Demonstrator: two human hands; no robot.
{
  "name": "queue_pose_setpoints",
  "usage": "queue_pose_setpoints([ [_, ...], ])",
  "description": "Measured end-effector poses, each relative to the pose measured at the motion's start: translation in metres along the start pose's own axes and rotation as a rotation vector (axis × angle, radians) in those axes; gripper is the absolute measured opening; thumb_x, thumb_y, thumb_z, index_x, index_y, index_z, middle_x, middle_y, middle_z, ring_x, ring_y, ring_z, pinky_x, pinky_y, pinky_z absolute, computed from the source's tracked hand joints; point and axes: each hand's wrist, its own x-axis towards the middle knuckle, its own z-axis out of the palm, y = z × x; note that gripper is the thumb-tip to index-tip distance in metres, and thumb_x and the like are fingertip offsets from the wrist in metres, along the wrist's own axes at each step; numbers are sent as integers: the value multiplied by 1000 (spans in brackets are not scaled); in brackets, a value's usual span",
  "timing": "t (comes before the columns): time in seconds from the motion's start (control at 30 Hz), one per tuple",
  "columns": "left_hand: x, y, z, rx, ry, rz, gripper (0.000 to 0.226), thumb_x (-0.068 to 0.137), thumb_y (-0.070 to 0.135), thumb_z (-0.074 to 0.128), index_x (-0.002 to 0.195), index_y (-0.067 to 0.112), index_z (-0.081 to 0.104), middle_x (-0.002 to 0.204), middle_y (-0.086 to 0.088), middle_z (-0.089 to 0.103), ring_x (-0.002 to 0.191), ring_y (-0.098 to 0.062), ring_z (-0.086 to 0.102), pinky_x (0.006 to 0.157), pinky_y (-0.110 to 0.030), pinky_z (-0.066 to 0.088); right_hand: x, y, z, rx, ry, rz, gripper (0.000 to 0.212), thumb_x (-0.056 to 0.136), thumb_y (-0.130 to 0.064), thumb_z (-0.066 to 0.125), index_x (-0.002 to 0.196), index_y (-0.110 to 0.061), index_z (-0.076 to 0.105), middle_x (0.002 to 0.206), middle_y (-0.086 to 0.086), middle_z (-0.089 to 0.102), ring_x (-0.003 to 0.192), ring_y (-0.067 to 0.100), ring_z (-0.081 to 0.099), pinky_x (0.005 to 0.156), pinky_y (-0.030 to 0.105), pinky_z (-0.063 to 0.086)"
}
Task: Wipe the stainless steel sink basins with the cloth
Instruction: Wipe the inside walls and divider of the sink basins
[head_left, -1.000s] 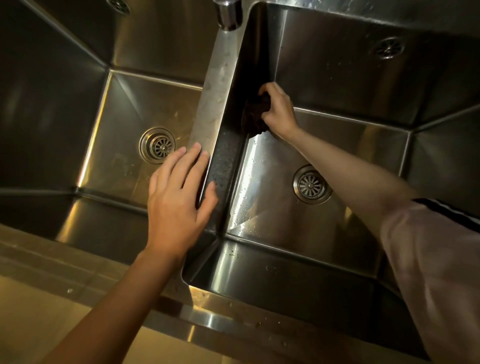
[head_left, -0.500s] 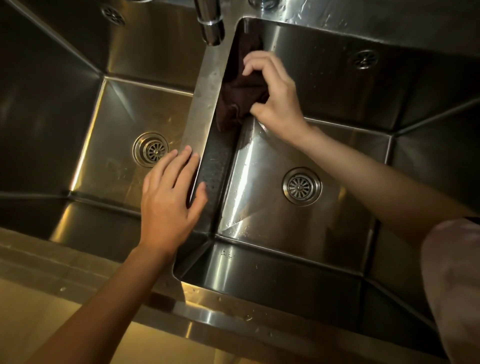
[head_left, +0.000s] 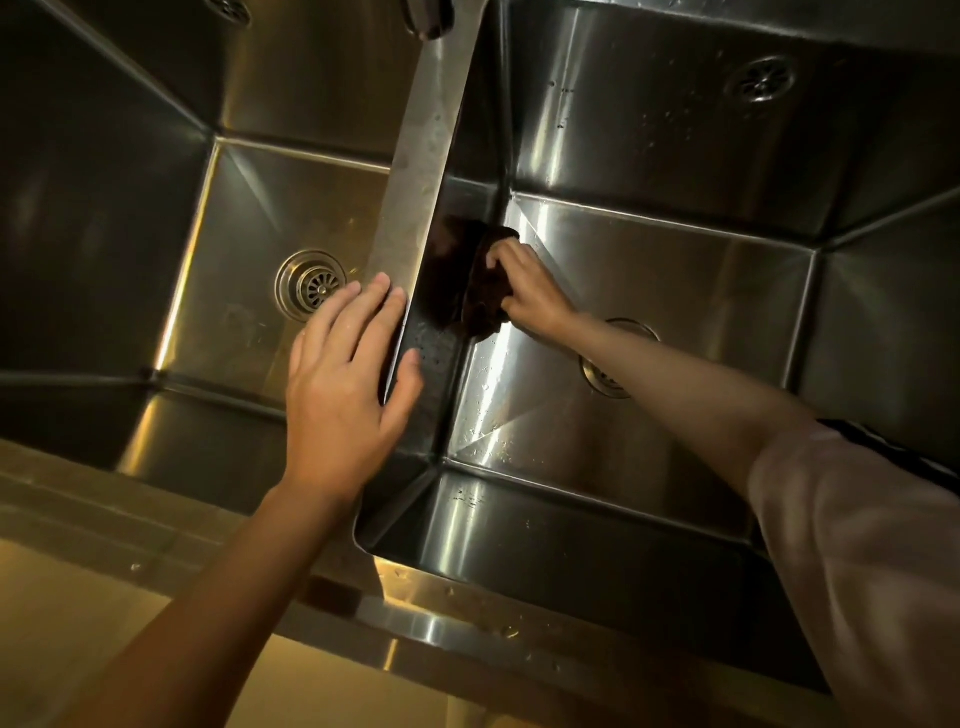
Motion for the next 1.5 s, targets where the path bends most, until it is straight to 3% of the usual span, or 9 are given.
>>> queue_pose_setpoints([
  [0.2, -1, 1, -1, 3, -9, -11, 44, 95, 24, 48, 134, 5, 56, 140, -8, 53, 133, -27, 43, 110, -43, 35, 11, -5, -21, 50, 90, -8, 45, 60, 4, 55, 103, -10, 48, 109, 3, 50, 102, 20, 47, 79, 25, 35],
  [0.37, 0, 3, -3, 3, -23, -21, 44, 94, 25, 48, 133, 5, 57, 140, -8, 54, 132, -28, 44, 110, -41, 34, 31, -22, -63, 43, 215, -82, 44, 57, 7, 51, 100, 0, 51, 107, 11, 51, 101, 27, 49, 85, 34, 41],
  [0.53, 0, 5, -5, -11, -32, -34, 43, 97, 24, 45, 134, 6, 56, 141, -7, 53, 133, -28, 44, 112, -42, 33, 23, -61, -102, 66, 329, -239, 44, 54, 8, 55, 98, 5, 54, 107, 15, 53, 102, 29, 51, 87, 25, 37],
  [0.67, 0, 5, -6, -21, -21, -32, 41, 96, 15, 43, 134, 6, 55, 141, -7, 52, 133, -28, 44, 110, -42, 34, -5, -91, -107, 136, 426, -376, 44, 51, 7, 55, 95, 5, 56, 105, 15, 55, 103, 26, 53, 92, 28, 40],
  [0.83, 0, 6, -8, -28, -41, -35, 51, 86, 5, 43, 136, 4, 53, 142, -9, 51, 134, -29, 42, 111, -39, 30, -34, -82, -60, 72, 296, -367, 45, 51, 7, 54, 96, 3, 57, 108, 14, 55, 106, 29, 51, 98, 24, 34],
  [1.1, -1, 5, -8, -65, -48, -44, 52, 85, 5, 39, 136, 3, 53, 142, -10, 51, 134, -30, 42, 114, -44, 33, -30, -23, 15, -26, 8, 4, 48, 58, 10, 55, 104, -4, 51, 116, 8, 50, 111, 27, 44, 94, 39, 43],
  [1.33, -1, 6, -8, -67, -47, -53, 50, 86, 0, 43, 135, 3, 54, 142, -10, 51, 135, -30, 42, 114, -43, 32, -21, -22, 3, 25, 28, -12, 46, 60, 5, 56, 104, -6, 50, 114, 8, 51, 109, 25, 45, 92, 34, 42],
  [1.43, -1, 7, -8, -70, -32, -51, 47, 88, 2, 41, 133, 2, 55, 140, -10, 53, 134, -30, 43, 114, -43, 33, -24, -44, -23, 69, 121, -129, 46, 57, 4, 58, 102, -2, 53, 111, 10, 54, 105, 26, 48, 88, 22, 34],
  [1.5, 0, 7, -8, -73, -22, -45, 45, 90, 2, 41, 133, 1, 56, 140, -10, 53, 133, -31, 44, 114, -42, 33, -32, -66, -38, 82, 209, -227, 46, 54, 2, 60, 100, -1, 57, 109, 9, 57, 103, 27, 53, 89, 22, 35],
])
